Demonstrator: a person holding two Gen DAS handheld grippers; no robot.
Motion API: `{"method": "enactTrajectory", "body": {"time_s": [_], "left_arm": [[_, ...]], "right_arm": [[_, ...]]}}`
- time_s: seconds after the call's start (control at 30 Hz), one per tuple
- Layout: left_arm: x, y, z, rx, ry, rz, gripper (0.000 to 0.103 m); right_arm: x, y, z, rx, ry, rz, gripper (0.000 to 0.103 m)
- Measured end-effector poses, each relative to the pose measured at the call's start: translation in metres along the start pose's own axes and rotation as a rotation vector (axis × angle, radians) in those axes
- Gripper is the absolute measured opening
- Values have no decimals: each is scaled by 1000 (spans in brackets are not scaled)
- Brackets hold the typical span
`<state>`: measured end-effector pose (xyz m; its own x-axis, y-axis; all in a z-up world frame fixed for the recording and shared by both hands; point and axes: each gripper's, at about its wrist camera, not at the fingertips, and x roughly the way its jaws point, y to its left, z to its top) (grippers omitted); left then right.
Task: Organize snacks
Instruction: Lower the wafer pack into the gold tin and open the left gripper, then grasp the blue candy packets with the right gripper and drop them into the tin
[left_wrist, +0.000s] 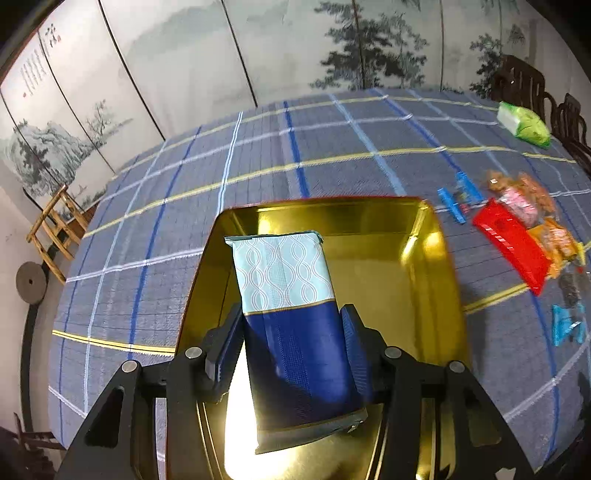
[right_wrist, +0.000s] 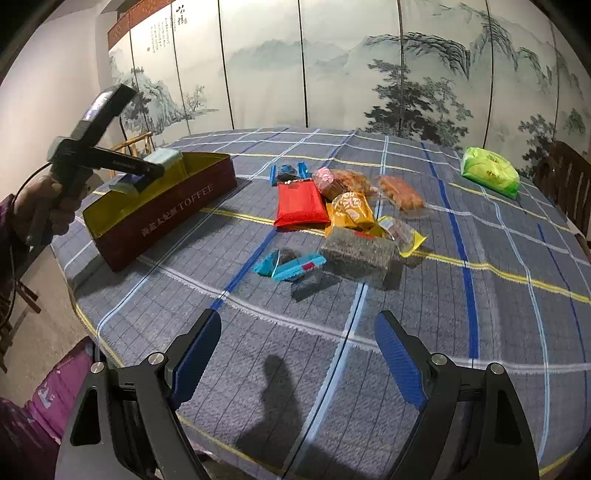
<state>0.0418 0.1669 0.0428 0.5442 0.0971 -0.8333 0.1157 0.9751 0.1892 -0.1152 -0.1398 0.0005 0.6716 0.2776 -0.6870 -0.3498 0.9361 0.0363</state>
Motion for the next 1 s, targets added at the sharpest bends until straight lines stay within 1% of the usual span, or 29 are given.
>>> {"method": "enactTrajectory", "body": {"time_s": [0.1, 0.17, 0.23, 0.27, 0.3, 0.33, 0.4, 0.53, 0.6, 0.67, 0.7, 0.77, 0.9, 0.93, 0.97, 1.0], "left_arm": [[11, 1, 1, -2, 20, 13, 48], [13, 1, 1, 1, 13, 26, 49], [13, 0, 1, 9, 9, 40, 55], [12, -1, 1, 12, 2, 47, 61], [10, 0, 1, 12, -8, 51, 63], [8, 0, 1, 9, -16, 53, 63], [-1, 3, 0, -11, -28, 35, 64], [-24, 3, -8, -61, -64, 11, 69], [-39, 1, -17, -89, -81, -17, 70], [-52, -1, -28, -112, -96, -37, 71], [-59, -2, -34, -118, -102, -45, 72], [-70, -7, -45, -117, -112, -53, 73], [-88, -17, -64, -95, -131, -39, 74], [-91, -18, -68, -95, -130, -42, 74], [-93, -18, -72, -99, -129, -45, 74], [-95, -18, -76, -103, -128, -49, 74]], "right_arm": [[5, -1, 6, -9, 9, 11, 85], [9, -2, 10, -13, 12, 32, 85], [13, 0, 16, -22, 13, 55, 85], [16, 1, 19, -27, 14, 69, 85], [18, 2, 21, -25, 17, 84, 85], [21, 1, 23, -17, 21, 96, 85], [30, -1, 27, 11, 29, 127, 85], [46, -10, 33, 100, 59, 156, 84], [52, -14, 34, 143, 67, 156, 83], [58, -16, 36, 180, 85, 172, 78], [61, -18, 37, 201, 93, 179, 74], [66, -18, 39, 214, 108, 169, 72], [76, -12, 43, 217, 125, 173, 67], [80, -10, 43, 207, 135, 165, 59], [82, -7, 43, 194, 139, 144, 54], [83, -5, 43, 176, 141, 126, 41]]}}
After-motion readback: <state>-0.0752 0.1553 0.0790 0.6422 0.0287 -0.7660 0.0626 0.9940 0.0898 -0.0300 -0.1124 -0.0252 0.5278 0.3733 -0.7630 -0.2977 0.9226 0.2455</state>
